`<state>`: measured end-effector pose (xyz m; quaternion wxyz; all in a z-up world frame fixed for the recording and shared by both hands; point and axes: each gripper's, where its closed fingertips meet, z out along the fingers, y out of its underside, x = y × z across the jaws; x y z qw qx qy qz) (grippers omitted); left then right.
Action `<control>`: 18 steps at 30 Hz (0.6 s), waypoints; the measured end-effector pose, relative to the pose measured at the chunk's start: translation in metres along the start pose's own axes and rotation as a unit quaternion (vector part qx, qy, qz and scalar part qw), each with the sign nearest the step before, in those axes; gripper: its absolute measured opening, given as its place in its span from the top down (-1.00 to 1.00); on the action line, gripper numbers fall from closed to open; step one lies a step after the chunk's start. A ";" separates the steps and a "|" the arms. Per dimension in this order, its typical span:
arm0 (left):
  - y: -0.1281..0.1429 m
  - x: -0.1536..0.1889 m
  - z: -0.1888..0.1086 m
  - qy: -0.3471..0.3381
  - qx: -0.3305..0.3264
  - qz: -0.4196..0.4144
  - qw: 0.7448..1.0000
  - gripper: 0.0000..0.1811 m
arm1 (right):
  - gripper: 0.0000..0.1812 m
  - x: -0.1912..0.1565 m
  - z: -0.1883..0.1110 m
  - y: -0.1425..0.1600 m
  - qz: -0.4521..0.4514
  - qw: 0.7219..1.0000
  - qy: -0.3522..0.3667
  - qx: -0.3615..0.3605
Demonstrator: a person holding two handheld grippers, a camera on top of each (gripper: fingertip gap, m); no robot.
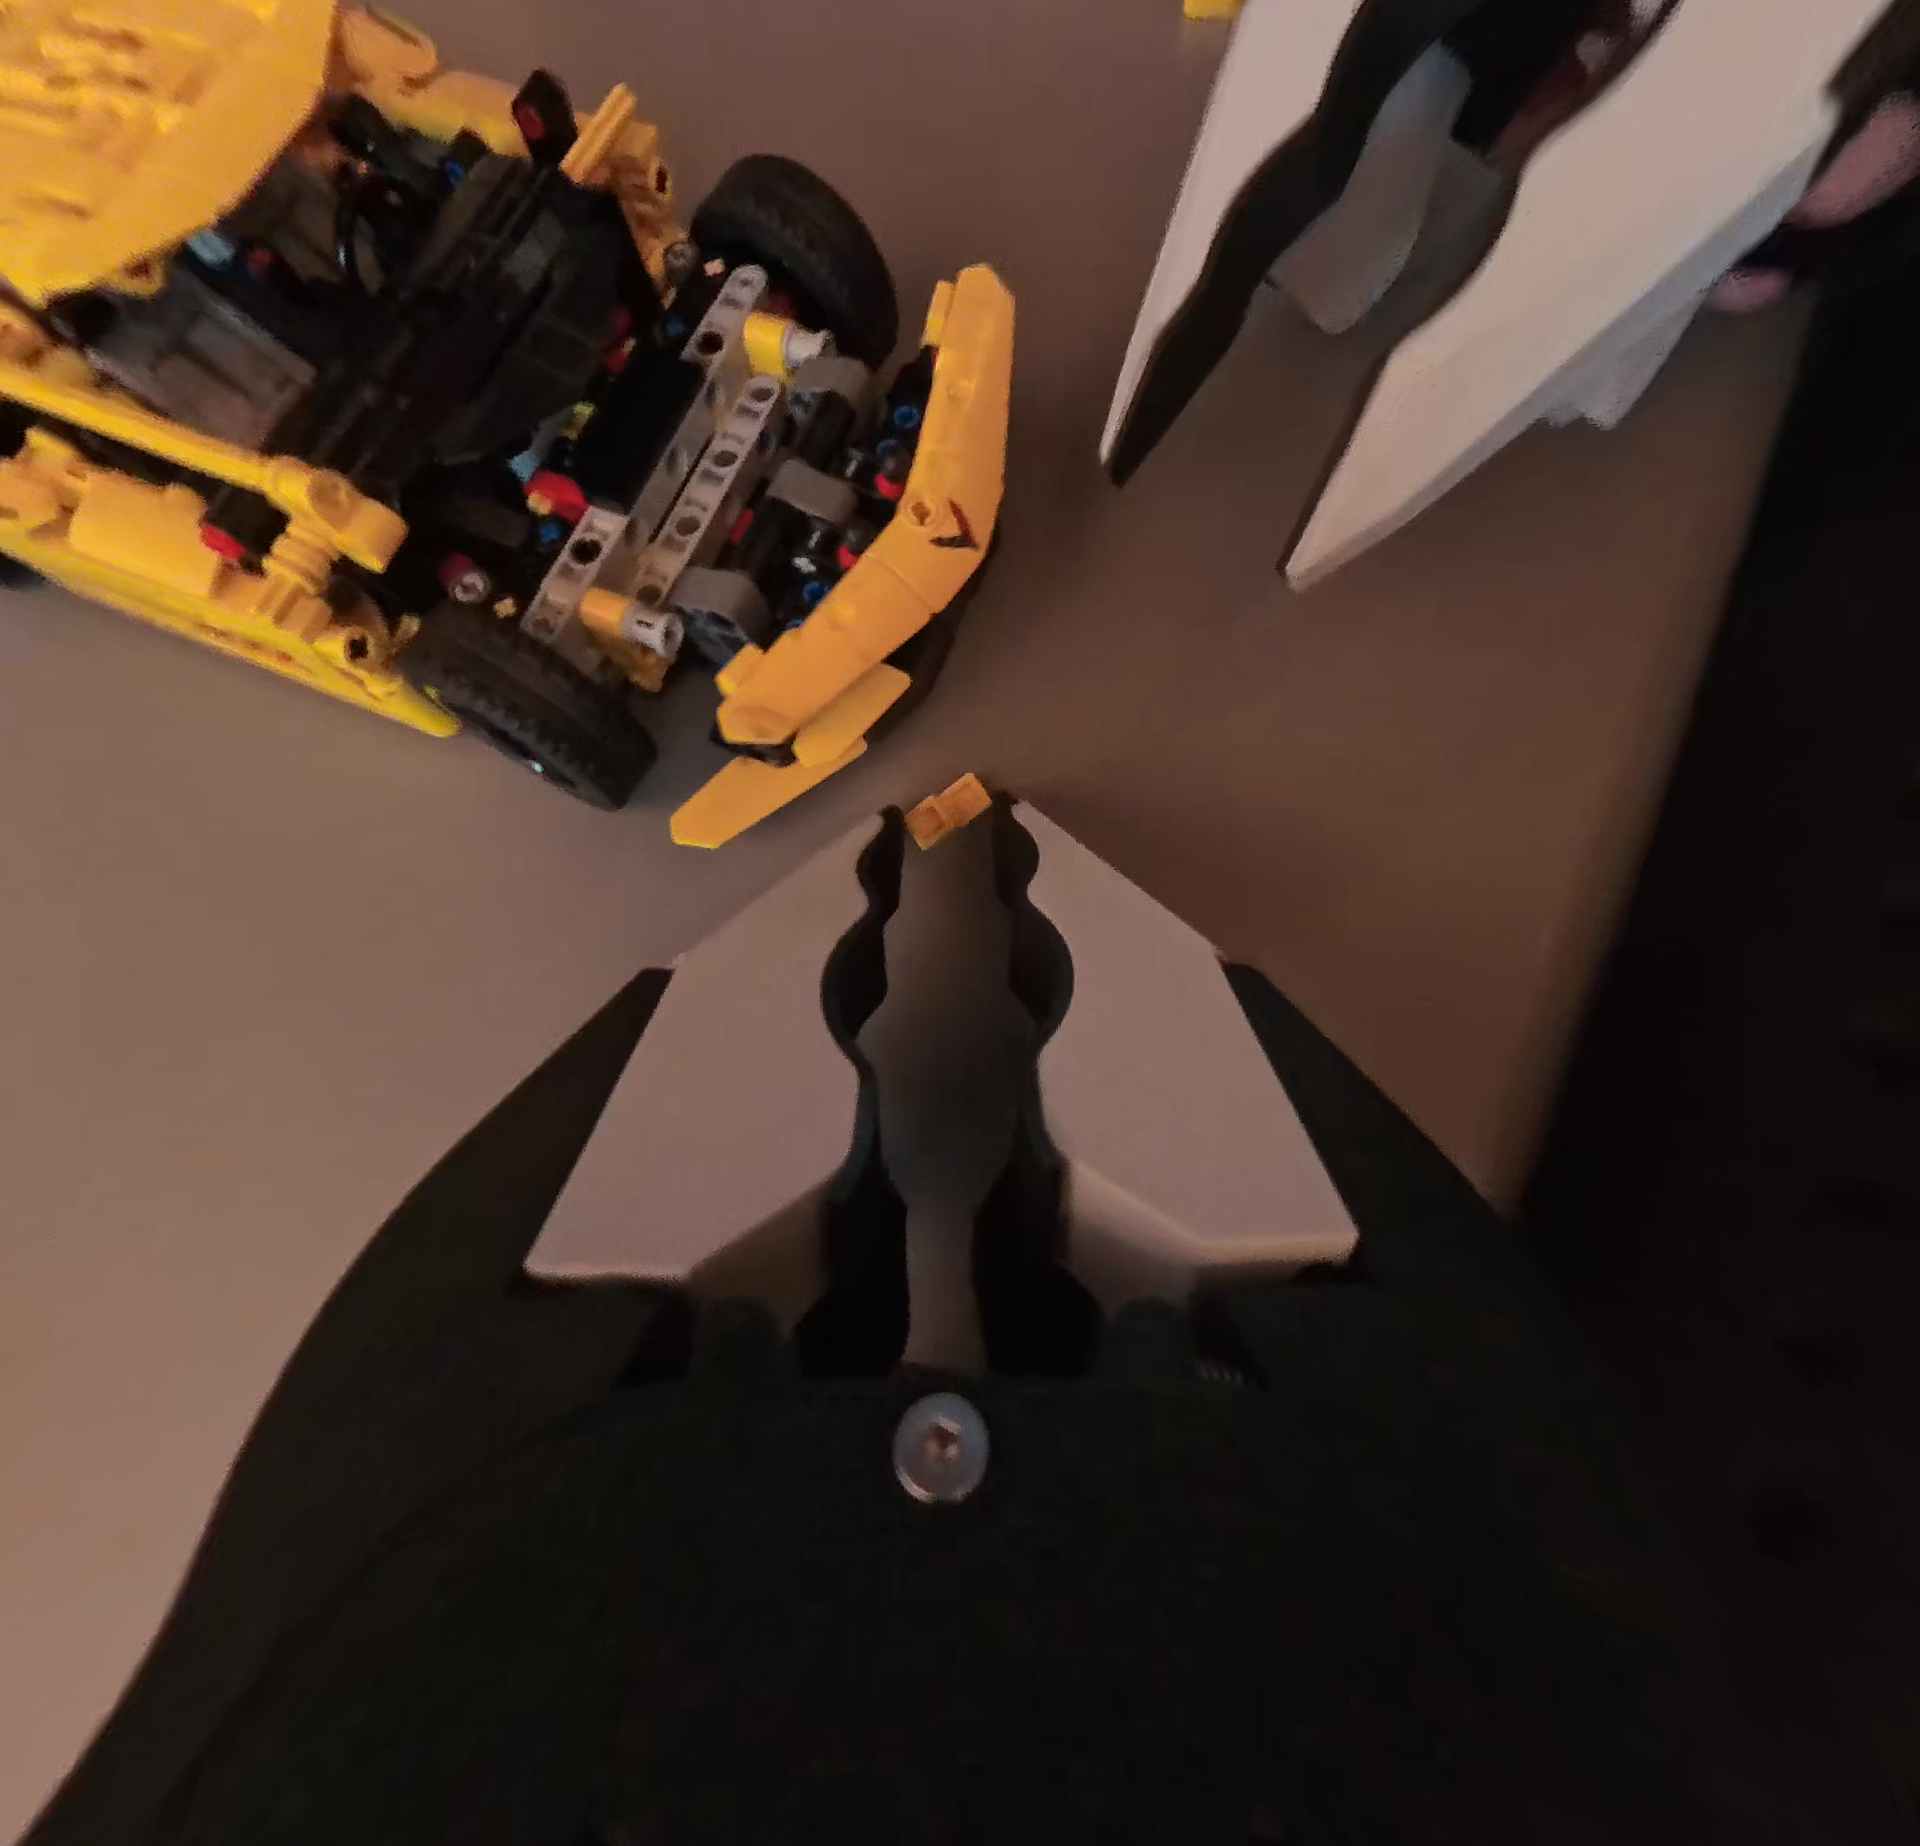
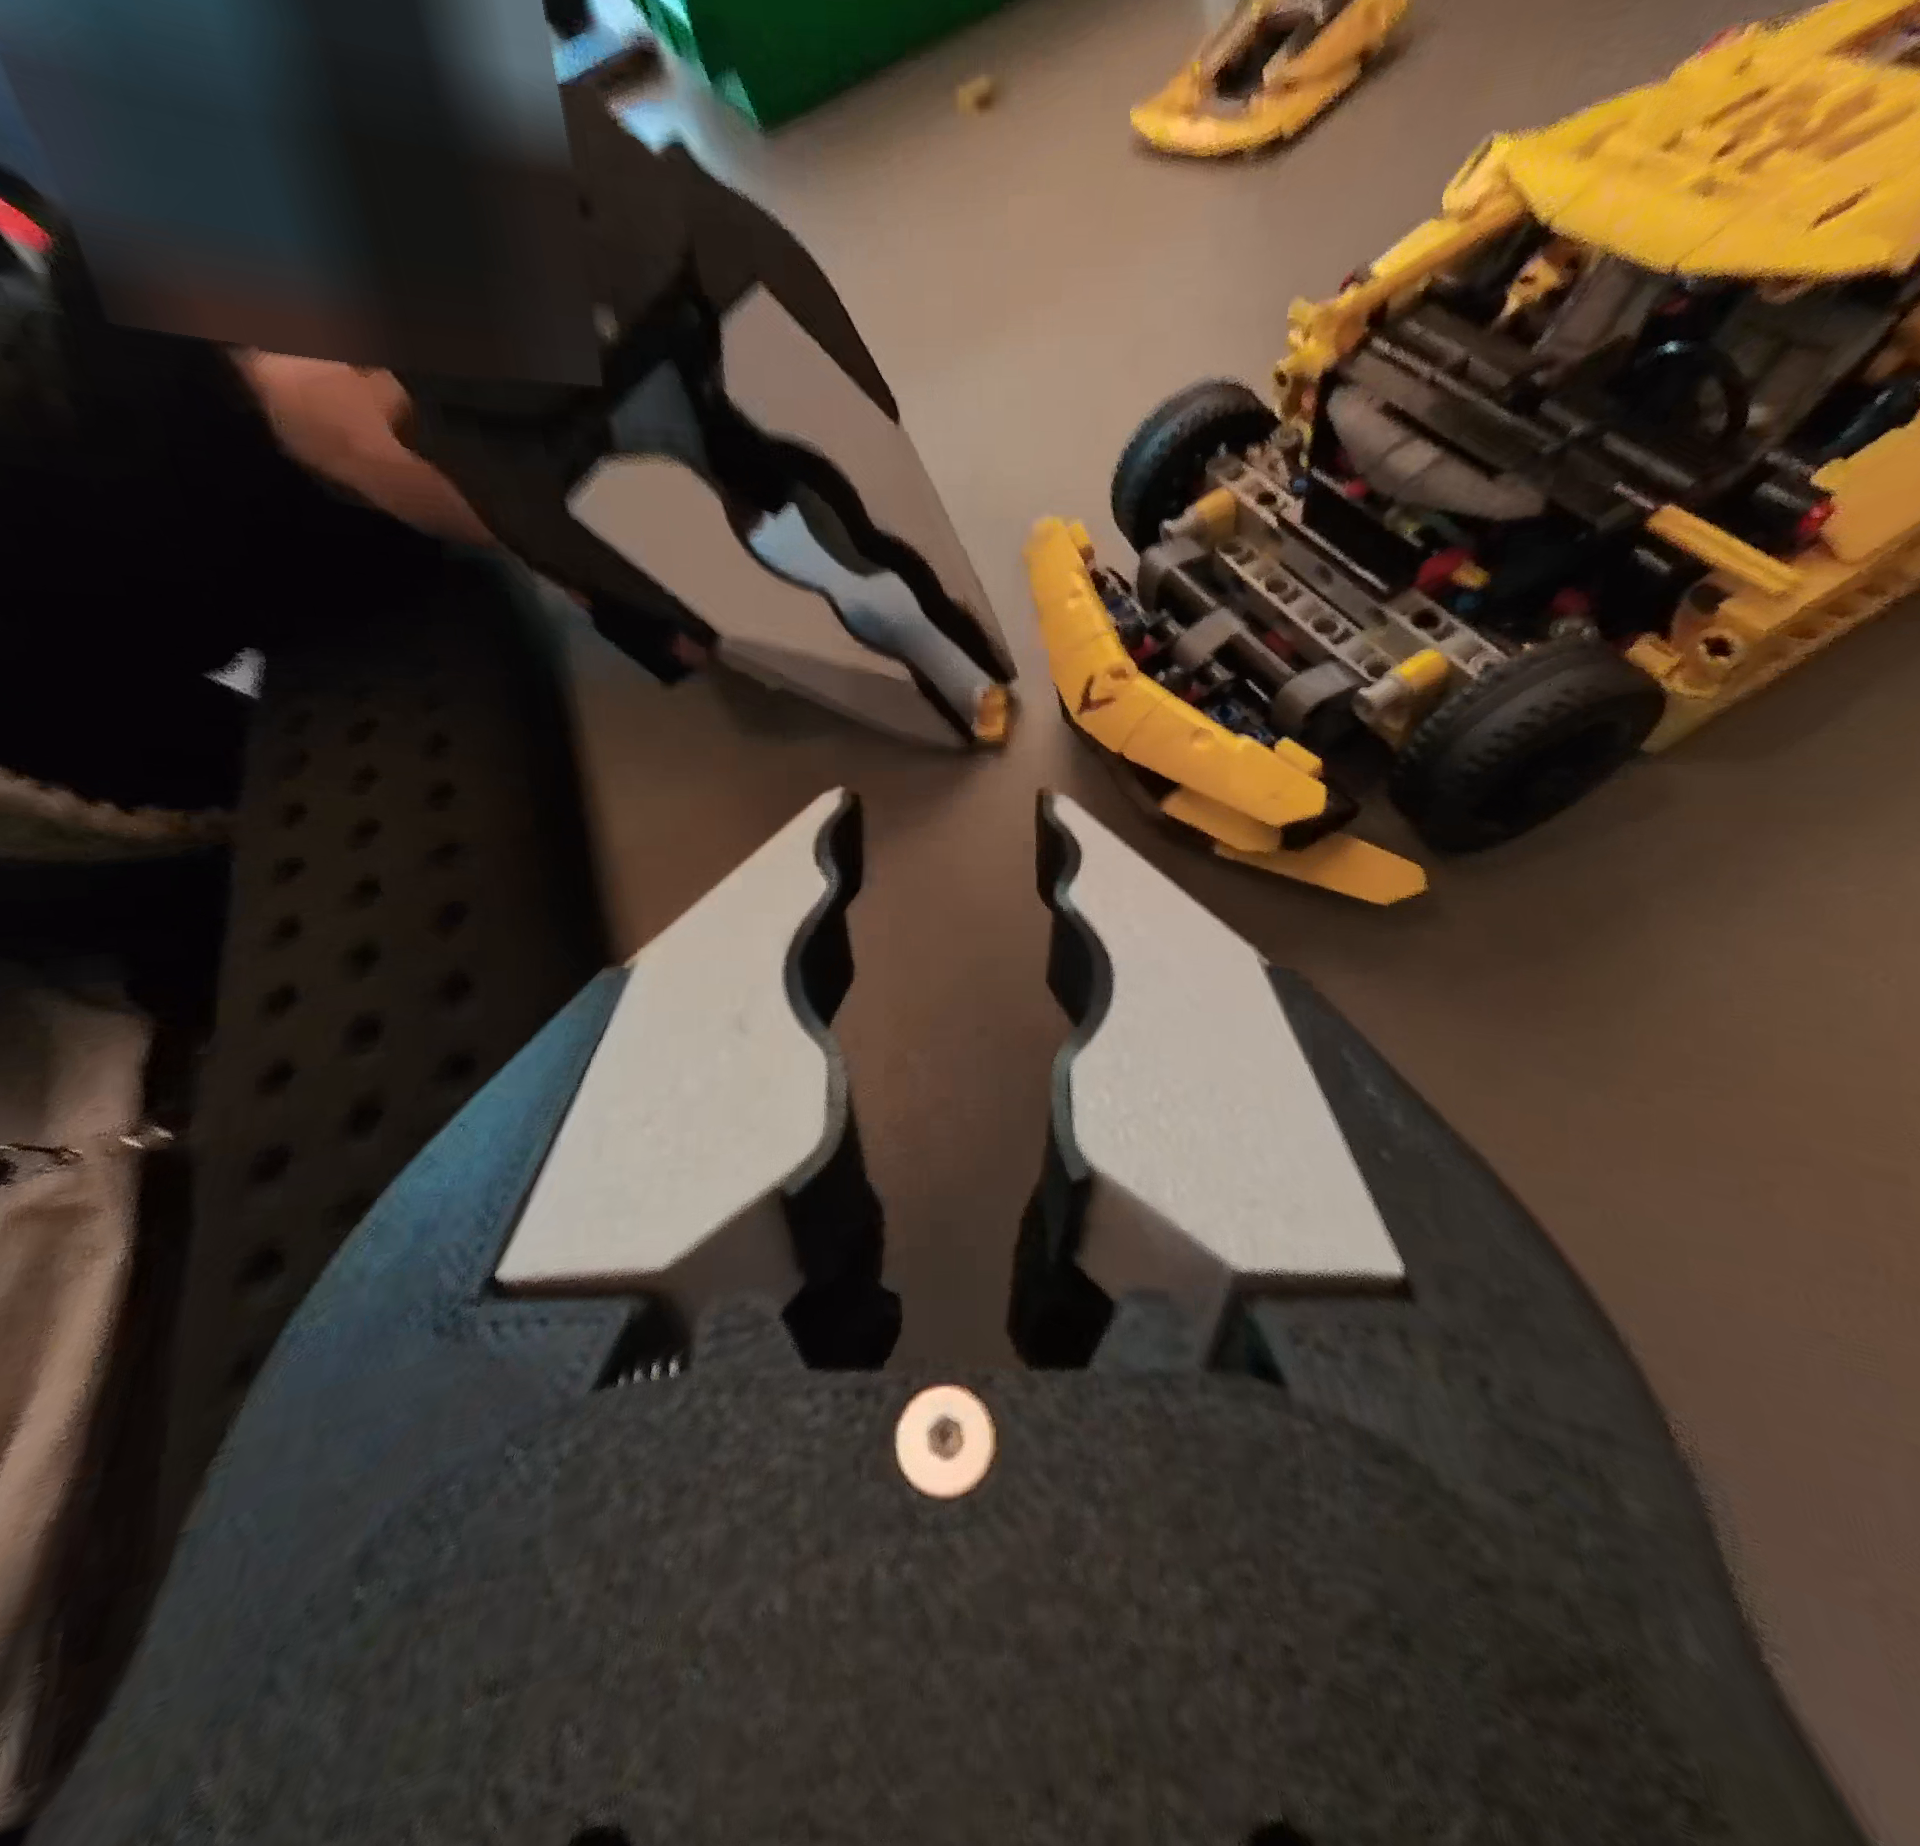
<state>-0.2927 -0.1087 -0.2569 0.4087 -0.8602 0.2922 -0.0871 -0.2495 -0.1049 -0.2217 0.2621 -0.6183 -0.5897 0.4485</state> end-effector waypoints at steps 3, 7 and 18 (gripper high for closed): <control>-0.023 0.008 -0.010 -0.042 0.059 0.114 0.991 0.82 | 0.64 -0.005 -0.002 -0.004 0.066 0.996 -0.046 0.025; -0.048 0.032 -0.028 -0.061 0.140 0.213 0.965 0.83 | 0.58 -0.018 -0.004 -0.006 0.187 0.972 -0.143 0.026; -0.055 0.053 -0.032 -0.045 0.174 0.250 0.951 0.87 | 0.98 -0.032 -0.008 -0.004 0.236 0.950 -0.204 -0.006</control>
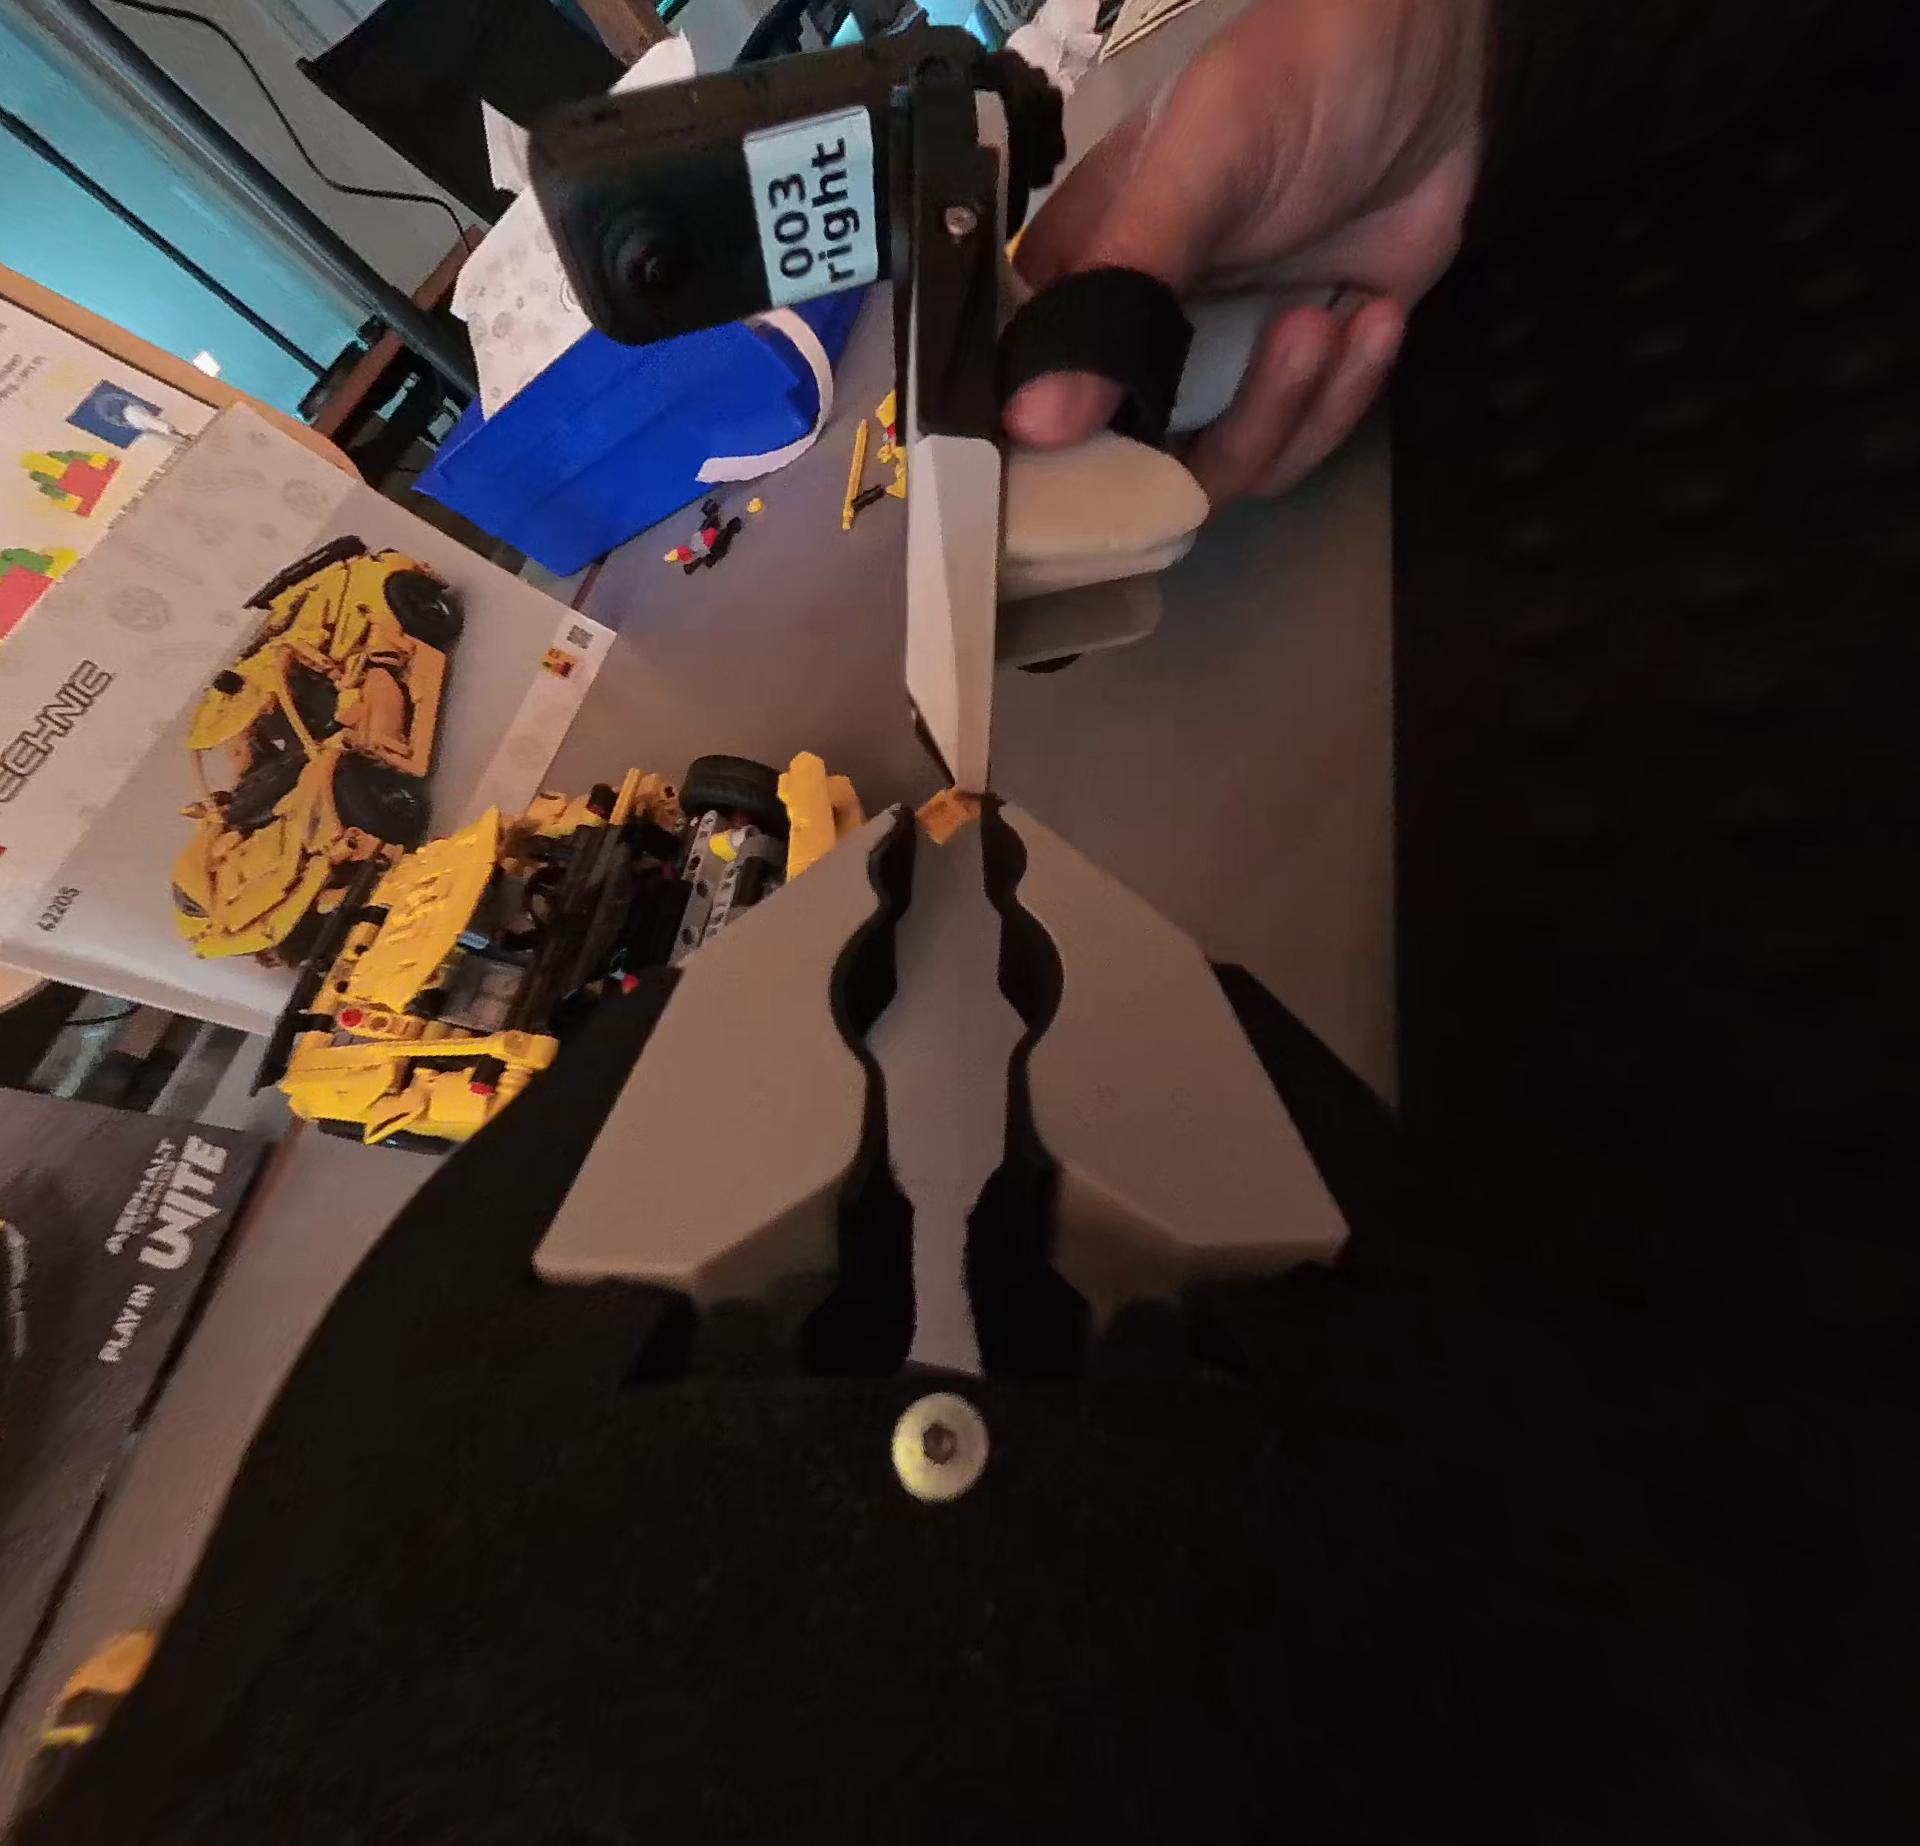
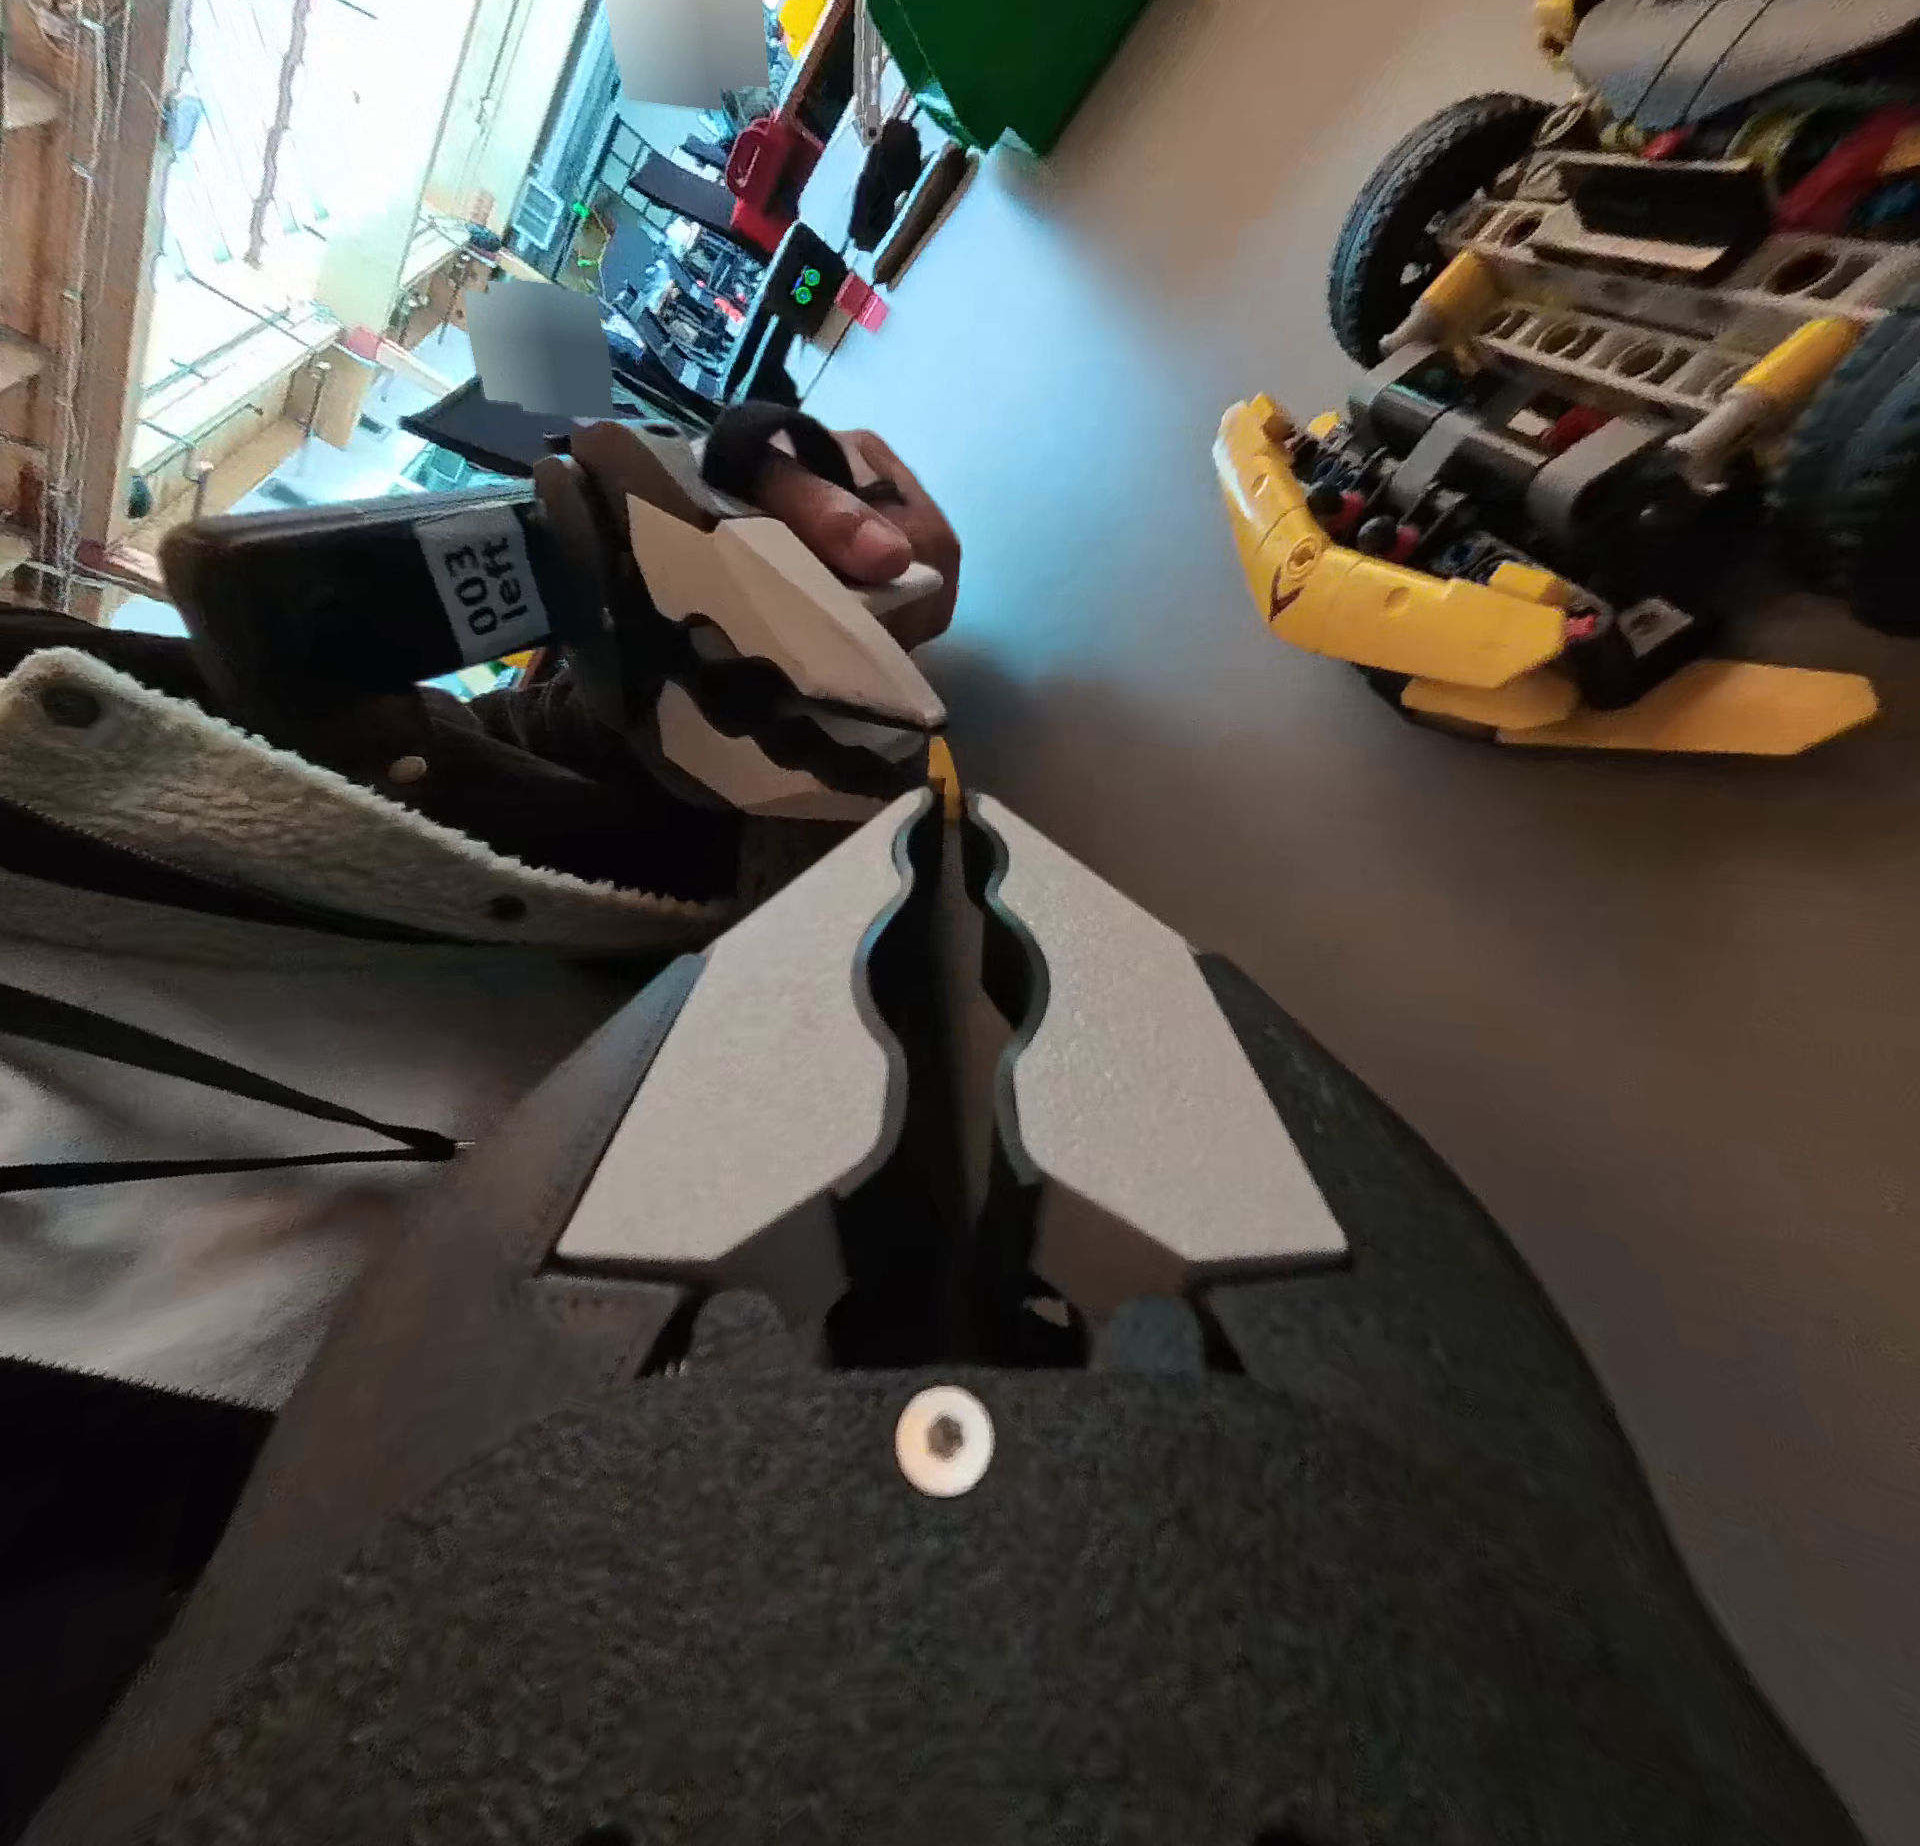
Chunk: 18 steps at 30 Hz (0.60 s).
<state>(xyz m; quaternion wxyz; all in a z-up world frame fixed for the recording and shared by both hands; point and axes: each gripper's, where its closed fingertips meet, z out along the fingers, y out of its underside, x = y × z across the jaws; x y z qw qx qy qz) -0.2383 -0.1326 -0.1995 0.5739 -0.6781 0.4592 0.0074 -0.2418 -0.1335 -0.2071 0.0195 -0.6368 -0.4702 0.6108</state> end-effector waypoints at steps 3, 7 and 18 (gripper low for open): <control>0.007 -0.011 -0.003 -0.014 -0.008 -0.053 0.998 0.84 | 0.98 0.012 -0.025 -0.013 -0.015 0.998 0.048 0.038; 0.029 -0.044 -0.015 -0.050 -0.021 -0.174 0.983 0.83 | 0.97 0.085 -0.165 -0.034 -0.024 0.929 0.344 0.132; 0.070 -0.061 -0.016 -0.079 -0.090 -0.248 0.961 0.83 | 0.96 0.139 -0.308 0.019 0.054 0.819 0.561 0.103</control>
